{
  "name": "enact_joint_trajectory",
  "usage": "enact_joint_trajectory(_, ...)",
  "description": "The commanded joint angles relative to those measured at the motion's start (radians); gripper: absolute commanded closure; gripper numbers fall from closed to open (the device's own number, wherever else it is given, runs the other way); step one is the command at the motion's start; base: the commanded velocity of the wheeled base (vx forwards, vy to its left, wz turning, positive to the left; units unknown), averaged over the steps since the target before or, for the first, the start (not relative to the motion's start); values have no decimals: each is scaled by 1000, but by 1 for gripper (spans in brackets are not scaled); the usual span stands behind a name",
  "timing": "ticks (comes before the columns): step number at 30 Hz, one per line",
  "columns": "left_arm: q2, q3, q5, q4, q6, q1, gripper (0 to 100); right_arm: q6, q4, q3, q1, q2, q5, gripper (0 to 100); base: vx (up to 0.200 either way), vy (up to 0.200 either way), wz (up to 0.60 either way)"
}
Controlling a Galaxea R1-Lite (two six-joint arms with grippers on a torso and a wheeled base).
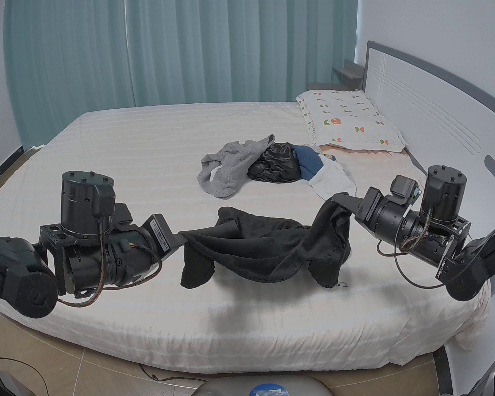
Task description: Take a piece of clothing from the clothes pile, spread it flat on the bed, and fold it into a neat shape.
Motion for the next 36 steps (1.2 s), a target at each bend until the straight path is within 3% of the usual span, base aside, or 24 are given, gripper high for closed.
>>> enact_joint_trajectory(1, -18, -2, -5, -1, -11, 8, 100, -5, 0, -2, 23, -6, -36, 100, 0, 200, 0)
enact_joint_trajectory(8, -34, -2, -7, -1, -10, 17, 100, -8, 0, -5, 33, -11, -49, 100, 0, 200, 0)
enact_joint_trajectory(16, -69, -7, -7, -1, -8, 38, 100, -43, 0, -18, 34, -11, -125, 100, 0, 200, 0)
enact_joint_trajectory(36, -97, -10, -7, 1, -5, 61, 100, -49, -3, -31, 31, -48, -130, 100, 0, 200, 0)
